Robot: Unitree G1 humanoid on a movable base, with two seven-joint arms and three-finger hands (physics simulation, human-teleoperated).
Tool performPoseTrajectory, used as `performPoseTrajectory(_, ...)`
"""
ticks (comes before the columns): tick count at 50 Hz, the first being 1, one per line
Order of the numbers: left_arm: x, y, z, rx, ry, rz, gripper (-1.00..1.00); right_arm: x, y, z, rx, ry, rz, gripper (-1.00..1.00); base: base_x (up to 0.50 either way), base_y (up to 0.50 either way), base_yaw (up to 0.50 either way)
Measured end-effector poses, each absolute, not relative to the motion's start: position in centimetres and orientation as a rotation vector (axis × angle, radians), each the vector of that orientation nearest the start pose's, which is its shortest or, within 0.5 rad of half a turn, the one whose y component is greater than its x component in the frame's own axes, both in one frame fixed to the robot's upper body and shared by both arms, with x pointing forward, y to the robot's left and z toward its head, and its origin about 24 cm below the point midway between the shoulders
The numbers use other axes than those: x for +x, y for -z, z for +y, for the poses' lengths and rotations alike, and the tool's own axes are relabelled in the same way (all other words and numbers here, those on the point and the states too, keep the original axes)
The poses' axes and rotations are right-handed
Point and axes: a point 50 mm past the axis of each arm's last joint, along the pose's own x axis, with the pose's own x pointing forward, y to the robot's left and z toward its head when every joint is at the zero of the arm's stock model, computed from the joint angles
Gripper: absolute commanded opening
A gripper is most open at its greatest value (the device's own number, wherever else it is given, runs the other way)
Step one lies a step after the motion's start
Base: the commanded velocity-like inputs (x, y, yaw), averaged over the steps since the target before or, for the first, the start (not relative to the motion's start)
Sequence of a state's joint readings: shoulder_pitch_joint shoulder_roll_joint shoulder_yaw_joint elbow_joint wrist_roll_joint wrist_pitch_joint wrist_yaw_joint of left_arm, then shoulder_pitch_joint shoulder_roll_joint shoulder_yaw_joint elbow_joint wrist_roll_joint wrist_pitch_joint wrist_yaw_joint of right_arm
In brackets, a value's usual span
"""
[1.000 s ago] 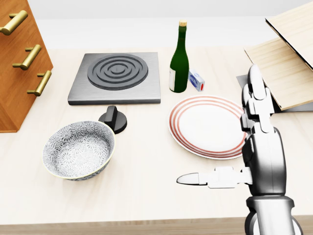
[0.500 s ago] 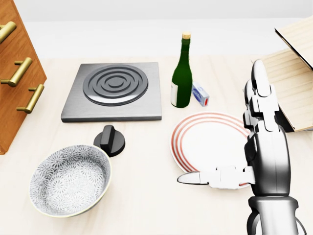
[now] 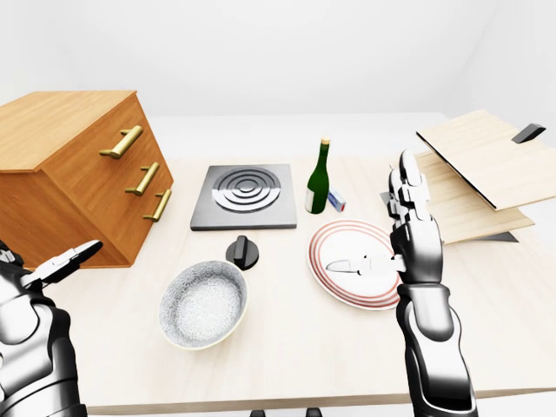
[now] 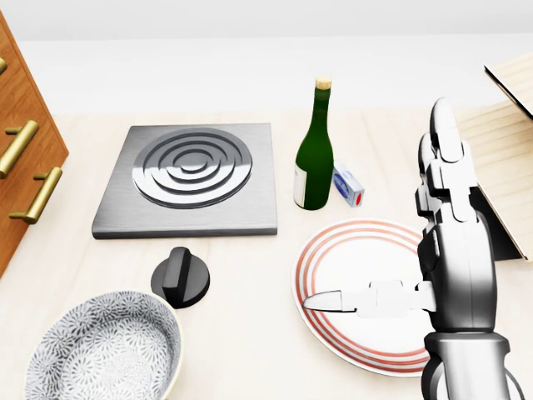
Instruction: Pick up the akita bowl and put it on the plate.
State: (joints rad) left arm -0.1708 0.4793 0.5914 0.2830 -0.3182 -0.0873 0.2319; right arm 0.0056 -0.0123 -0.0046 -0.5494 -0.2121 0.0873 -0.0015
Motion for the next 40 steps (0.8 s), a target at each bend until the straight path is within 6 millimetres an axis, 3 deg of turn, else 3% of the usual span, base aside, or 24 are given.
performPoseTrajectory(17,22.2,-10.8,38.1,0.018,-0.836,-0.216,1.00,22.8,-16.4,-13.8,-0.311,0.014,-0.492,1.00,0.00,0.00,0.00)
performPoseTrajectory(40,19.8,-8.4,37.3,0.000,-0.839,-0.167,1.00,22.2,-20.2,-10.0,-0.558,-0.152,-0.669,1.00,0.00,0.00,0.00)
